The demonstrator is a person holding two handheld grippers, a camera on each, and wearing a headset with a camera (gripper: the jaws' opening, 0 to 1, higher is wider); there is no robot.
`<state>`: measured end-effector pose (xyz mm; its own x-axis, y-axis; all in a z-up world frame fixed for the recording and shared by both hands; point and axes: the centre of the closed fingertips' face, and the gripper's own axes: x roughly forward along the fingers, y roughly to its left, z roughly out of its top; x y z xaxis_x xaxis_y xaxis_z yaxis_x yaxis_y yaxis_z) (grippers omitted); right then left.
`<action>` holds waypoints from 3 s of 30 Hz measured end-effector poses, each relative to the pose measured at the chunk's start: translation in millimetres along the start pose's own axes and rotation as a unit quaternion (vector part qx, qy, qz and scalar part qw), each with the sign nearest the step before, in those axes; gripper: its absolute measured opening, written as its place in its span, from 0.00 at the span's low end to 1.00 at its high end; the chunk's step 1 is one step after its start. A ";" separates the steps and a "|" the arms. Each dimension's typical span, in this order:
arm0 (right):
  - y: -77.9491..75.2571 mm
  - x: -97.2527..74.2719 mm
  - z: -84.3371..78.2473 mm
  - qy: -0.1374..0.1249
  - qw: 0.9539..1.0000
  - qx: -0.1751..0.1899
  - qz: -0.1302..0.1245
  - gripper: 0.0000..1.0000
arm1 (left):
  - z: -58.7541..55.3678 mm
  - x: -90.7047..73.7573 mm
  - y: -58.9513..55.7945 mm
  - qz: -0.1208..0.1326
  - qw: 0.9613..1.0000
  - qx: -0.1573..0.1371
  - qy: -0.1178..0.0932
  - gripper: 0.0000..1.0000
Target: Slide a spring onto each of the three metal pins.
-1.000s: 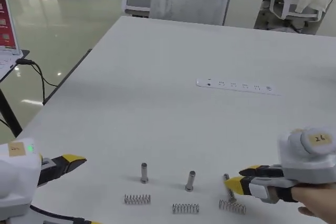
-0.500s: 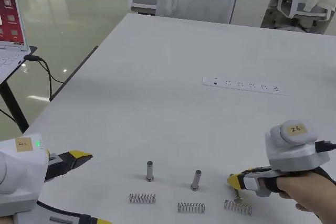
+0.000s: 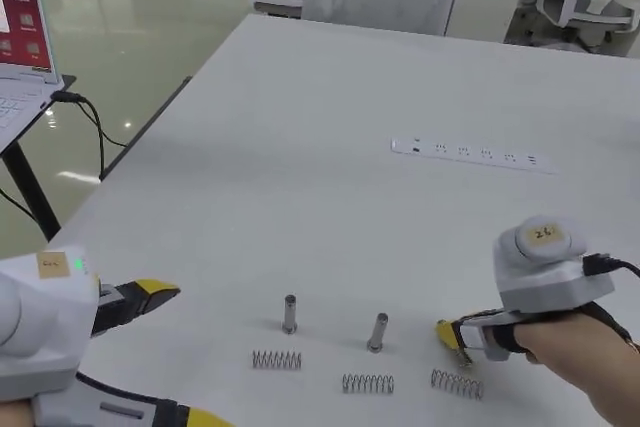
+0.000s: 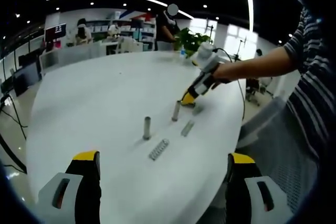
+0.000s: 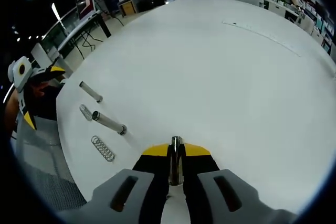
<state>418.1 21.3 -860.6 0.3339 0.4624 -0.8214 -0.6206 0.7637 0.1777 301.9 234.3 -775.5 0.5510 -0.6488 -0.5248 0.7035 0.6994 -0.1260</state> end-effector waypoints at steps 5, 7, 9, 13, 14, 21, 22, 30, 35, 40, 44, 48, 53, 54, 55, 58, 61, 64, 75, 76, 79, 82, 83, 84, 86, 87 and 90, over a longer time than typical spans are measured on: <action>-1.2 -2.1 -1.5 -0.004 1.000 -0.008 0.001 0.05 | -0.1 1.5 -2.2 -0.003 1.000 0.002 0.002 0.98; 0.3 -4.6 -1.3 -0.011 1.000 -0.004 0.006 0.05 | 0.0 1.6 -2.8 -0.004 1.000 0.003 0.002 0.98; 1.0 -7.1 0.5 -0.022 1.000 0.002 0.010 0.05 | 0.1 1.5 -3.3 -0.004 1.000 0.003 0.001 0.98; 4.1 -12.4 4.2 -0.043 0.999 0.013 0.020 0.05 | -0.5 1.1 -2.6 -0.003 1.000 0.003 0.001 0.98; 5.0 -13.6 4.9 -0.047 0.999 0.016 0.021 0.05 | -0.3 0.9 -2.4 -0.002 1.000 0.003 0.001 0.98; 10.0 -21.2 9.0 -0.076 0.997 0.005 0.020 0.05 | 1.1 0.2 -3.3 -0.001 1.000 0.004 -0.002 0.98; 10.2 -21.3 9.2 -0.079 0.997 0.003 0.018 0.05 | 1.2 0.1 -3.6 -0.001 1.000 0.004 -0.002 0.98; 10.8 -27.8 12.0 -0.101 0.995 -0.001 0.012 0.05 | 1.0 1.0 -5.9 -0.003 1.000 0.004 -0.002 0.98; 10.9 -32.7 13.2 -0.112 0.994 -0.008 0.009 0.05 | 1.7 2.5 -7.3 -0.005 1.000 0.007 -0.001 0.98; 11.0 -34.8 12.6 -0.117 0.993 -0.013 0.006 0.05 | 3.4 2.8 -7.0 -0.005 1.000 0.008 -0.003 0.98; 12.4 -38.1 11.1 -0.124 0.992 -0.029 -0.001 0.05 | 4.1 3.0 -7.0 -0.006 1.000 0.008 -0.004 0.98; 13.6 -39.5 9.3 -0.127 0.991 -0.043 -0.005 0.05 | 3.1 3.7 -7.3 -0.007 1.000 0.009 -0.002 0.98; 14.8 -39.4 9.4 -0.123 0.991 -0.060 -0.010 0.05 | 2.6 4.4 -8.8 -0.010 1.000 0.010 0.000 0.98; 14.9 -39.5 9.2 -0.122 0.991 -0.062 -0.012 0.05 | 2.4 4.4 -9.0 -0.011 1.000 0.010 0.001 0.98; 15.0 -39.5 9.1 -0.120 0.991 -0.065 -0.013 0.05 | 2.4 4.4 -9.4 -0.011 1.000 0.011 0.001 0.98; 15.7 -40.1 7.7 -0.116 0.990 -0.077 -0.019 0.05 | 2.8 4.0 -9.8 -0.012 1.000 0.011 0.001 0.98; 16.6 -41.3 5.4 -0.114 0.990 -0.085 -0.022 0.05 | 3.4 3.2 -8.8 -0.012 1.000 0.008 -0.004 0.98; 15.9 -41.8 4.8 -0.116 0.989 -0.086 -0.022 0.05 | 5.0 3.1 -7.2 -0.013 1.000 0.002 -0.012 0.98; 17.4 -41.4 4.6 -0.113 0.988 -0.097 -0.025 0.05 | 9.0 5.5 -8.8 -0.018 1.000 0.008 -0.016 0.98; 17.8 -41.6 4.4 -0.114 0.988 -0.097 -0.025 0.05 | 9.0 5.5 -9.1 -0.019 1.000 0.008 -0.016 0.98; 17.2 -42.0 4.3 -0.115 0.989 -0.094 -0.026 0.05 | 8.3 5.6 -10.0 -0.020 1.000 0.007 -0.015 0.98; 17.0 -42.7 5.2 -0.117 0.989 -0.085 -0.019 0.06 | 7.9 5.4 -10.5 -0.020 1.000 0.008 -0.014 0.98; 16.9 -43.1 5.1 -0.117 0.990 -0.080 -0.017 0.06 | 8.1 5.2 -10.7 -0.021 1.000 0.008 -0.014 0.98; 15.9 -43.5 5.5 -0.119 0.990 -0.078 -0.017 0.06 | 8.6 4.8 -10.6 -0.021 1.000 0.008 -0.015 0.98; 15.3 -45.1 6.5 -0.122 0.990 -0.074 -0.016 0.08 | 9.2 4.2 -10.3 -0.020 1.000 0.008 -0.016 0.98; 15.4 -45.9 7.1 -0.124 0.989 -0.074 -0.016 0.09 | 9.4 4.0 -10.2 -0.020 1.000 0.008 -0.016 0.98; 15.3 -49.0 8.2 -0.128 0.989 -0.075 -0.017 0.11 | 10.0 3.1 -9.8 -0.020 1.000 0.009 -0.018 0.98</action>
<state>398.1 14.0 -813.1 0.5126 0.5518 -0.6579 -0.6981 0.7139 0.0549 301.2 222.4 -767.5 0.5374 -0.6874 -0.4885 0.7333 0.6670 -0.1319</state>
